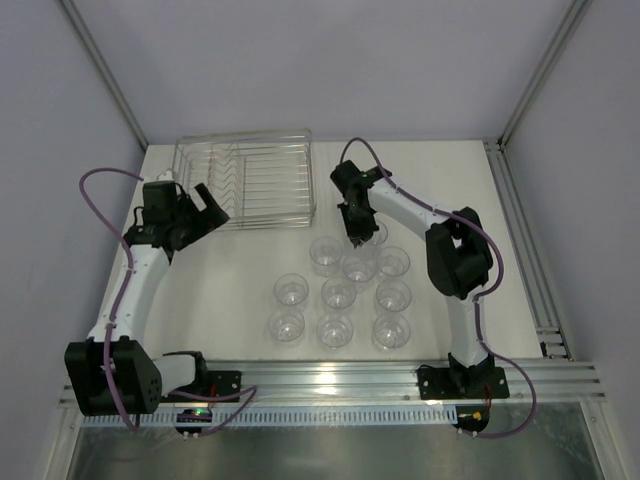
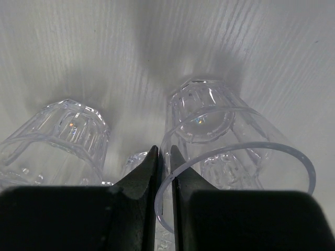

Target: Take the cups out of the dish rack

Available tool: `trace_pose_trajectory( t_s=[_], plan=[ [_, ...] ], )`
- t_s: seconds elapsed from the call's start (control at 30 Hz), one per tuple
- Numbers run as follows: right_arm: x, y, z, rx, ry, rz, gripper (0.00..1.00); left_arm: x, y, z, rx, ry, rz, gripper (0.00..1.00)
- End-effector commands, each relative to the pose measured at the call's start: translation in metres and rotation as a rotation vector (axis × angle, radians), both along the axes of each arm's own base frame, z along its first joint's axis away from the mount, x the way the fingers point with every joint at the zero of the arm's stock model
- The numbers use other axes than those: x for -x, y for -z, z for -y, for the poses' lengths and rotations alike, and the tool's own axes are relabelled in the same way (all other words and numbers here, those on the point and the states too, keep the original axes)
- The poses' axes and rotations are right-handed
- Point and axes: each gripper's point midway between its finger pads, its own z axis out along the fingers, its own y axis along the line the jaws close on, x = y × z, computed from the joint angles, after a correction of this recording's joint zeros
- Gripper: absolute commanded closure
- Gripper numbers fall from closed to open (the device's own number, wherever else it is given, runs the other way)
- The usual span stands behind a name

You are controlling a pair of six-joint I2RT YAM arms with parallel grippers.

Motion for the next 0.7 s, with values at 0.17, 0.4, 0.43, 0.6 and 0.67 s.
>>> trace_pose_trajectory(
  t_s=[0.17, 0.4, 0.43, 0.6, 0.67],
  plan=[
    [-0.011, -0.012, -0.013, -0.024, -0.027, 0.042, 0.81, 0.0, -0.026, -0.009, -0.06, -0.006, 0.027, 0.0],
    [-0.005, -0.048, -0.021, -0.063, -0.055, 0.106, 0.19, 0.004, -0.032, -0.014, -0.084, -0.017, 0.013, 0.0],
    [-0.006, -0.056, -0.025, -0.087, -0.062, 0.127, 0.14, 0.004, -0.032, -0.015, -0.09, -0.024, 0.008, 0.0],
    [-0.003, -0.125, -0.041, -0.255, -0.101, 0.245, 0.02, 0.008, -0.033, -0.016, -0.096, -0.024, -0.007, 0.0],
    [-0.006, -0.151, -0.041, -0.289, -0.091, 0.313, 0.01, 0.01, -0.035, -0.014, -0.089, -0.016, -0.005, 0.0]
  ],
)
